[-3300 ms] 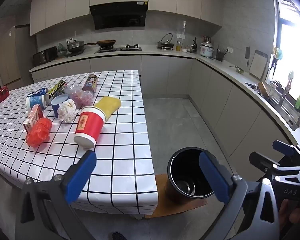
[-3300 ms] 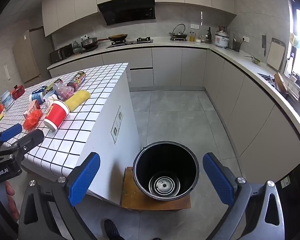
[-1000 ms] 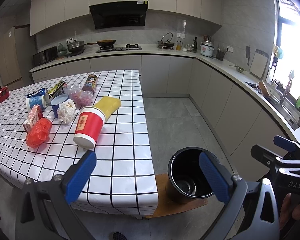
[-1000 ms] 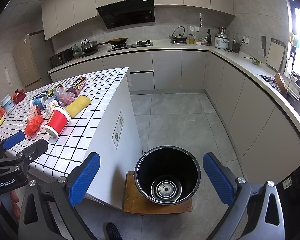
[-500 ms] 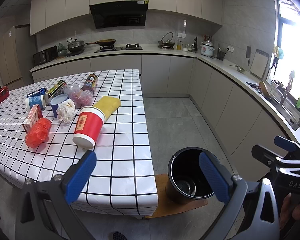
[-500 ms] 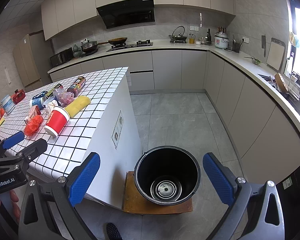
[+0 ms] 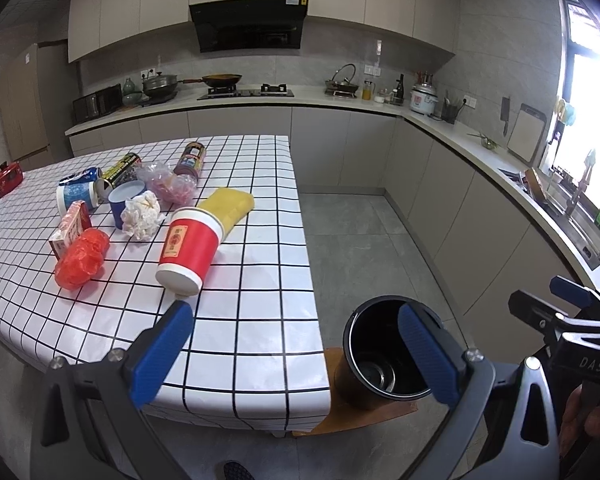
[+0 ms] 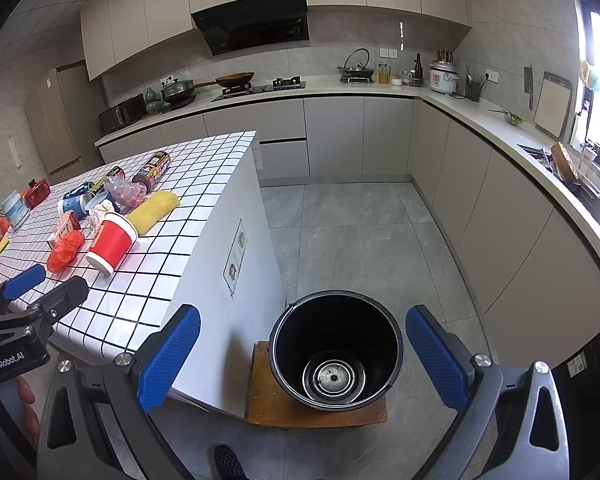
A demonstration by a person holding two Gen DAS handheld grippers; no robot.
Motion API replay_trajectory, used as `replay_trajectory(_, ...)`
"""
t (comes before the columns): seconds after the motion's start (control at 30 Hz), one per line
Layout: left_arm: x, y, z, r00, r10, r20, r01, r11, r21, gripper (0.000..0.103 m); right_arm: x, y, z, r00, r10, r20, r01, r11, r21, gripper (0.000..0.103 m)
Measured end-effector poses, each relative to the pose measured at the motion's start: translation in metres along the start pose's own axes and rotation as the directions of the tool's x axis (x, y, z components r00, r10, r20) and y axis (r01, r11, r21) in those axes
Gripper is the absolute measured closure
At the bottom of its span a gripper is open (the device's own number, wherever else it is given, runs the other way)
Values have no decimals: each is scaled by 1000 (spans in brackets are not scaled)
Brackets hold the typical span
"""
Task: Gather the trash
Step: 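Grasp the red plastic bag with the left tool while the right tool grasps the red paper cup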
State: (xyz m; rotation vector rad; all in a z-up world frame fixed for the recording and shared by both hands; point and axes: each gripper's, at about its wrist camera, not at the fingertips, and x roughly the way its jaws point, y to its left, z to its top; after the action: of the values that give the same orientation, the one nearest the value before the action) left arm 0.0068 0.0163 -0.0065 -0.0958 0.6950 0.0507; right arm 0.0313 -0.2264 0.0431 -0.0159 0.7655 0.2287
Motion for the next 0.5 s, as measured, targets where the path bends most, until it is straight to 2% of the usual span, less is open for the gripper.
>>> replay_trajectory(0.17,-1,31,4,1000,15,18,-14,999,-48,0,10,8,10,1000,25,-4,-25,1000,2,0)
replay_trajectory(0.3,8,73,5,1000,25,-4,-25,993,-113,0,21,22,20,999,34,-1,-34,999,4,0)
replay_trajectory(0.5,21,136,5,995,101,-20,-103,982,-157,0,44,55,40,998,59,-11,-59,998,10,0)
